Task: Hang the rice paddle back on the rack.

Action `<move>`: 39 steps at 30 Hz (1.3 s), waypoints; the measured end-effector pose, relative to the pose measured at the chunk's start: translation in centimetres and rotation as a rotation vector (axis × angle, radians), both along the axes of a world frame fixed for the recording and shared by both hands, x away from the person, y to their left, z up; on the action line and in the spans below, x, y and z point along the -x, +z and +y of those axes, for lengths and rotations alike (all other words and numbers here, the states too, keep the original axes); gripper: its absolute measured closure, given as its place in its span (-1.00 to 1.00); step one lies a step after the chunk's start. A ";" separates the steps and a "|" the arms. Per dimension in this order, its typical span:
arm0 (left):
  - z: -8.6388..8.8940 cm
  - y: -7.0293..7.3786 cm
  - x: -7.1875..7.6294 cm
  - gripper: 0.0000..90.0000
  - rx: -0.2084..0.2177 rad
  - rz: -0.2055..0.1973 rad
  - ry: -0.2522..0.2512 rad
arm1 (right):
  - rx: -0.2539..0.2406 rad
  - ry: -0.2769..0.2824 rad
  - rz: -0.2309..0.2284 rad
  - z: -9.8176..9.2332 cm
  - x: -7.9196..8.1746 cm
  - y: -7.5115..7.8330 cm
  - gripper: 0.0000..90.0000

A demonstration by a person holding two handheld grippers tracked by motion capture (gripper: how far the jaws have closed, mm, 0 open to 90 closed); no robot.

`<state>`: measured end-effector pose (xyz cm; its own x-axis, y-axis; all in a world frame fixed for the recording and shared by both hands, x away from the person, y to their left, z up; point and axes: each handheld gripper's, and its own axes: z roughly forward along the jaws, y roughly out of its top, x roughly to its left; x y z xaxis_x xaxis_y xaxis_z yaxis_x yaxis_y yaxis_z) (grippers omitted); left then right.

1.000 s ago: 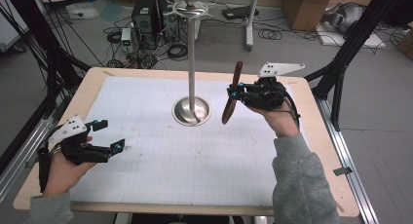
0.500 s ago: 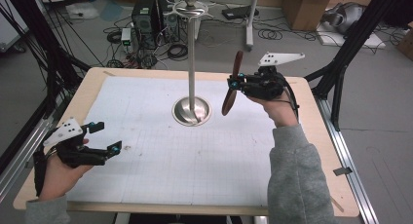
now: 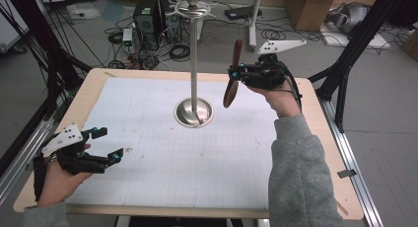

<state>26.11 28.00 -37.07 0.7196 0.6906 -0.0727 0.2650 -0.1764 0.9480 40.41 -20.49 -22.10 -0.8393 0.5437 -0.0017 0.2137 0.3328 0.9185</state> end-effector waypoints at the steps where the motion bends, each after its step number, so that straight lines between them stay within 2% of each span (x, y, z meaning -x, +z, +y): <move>1: -0.1 0.0 0.0 -0.91 0.001 0.000 0.000 | 0.000 0.000 0.000 0.0 0.0 0.0 0.72; 9: -0.2 -0.1 0.1 -0.91 0.005 -0.008 0.007 | -0.011 0.007 -0.002 0.7 -1.0 0.3 0.72; 14: 0.1 0.0 0.4 -0.91 0.016 -0.014 0.017 | -0.001 0.005 -0.015 1.1 -1.4 1.1 0.72; 18: 0.2 0.0 0.5 -0.91 0.015 -0.012 0.022 | -0.011 0.007 -0.029 1.5 -1.4 1.8 0.72; 27: 0.1 -0.2 0.6 -0.91 0.010 -0.009 0.019 | -0.050 0.022 -0.032 1.5 -1.6 2.1 0.72; 33: 0.0 -0.3 0.5 -0.91 0.006 -0.005 0.019 | -0.049 -0.004 -0.014 1.0 -2.1 1.8 0.72; 39: 0.0 -0.4 0.5 -0.91 0.008 -0.002 0.021 | -0.075 -0.012 -0.009 0.6 -2.5 1.8 0.72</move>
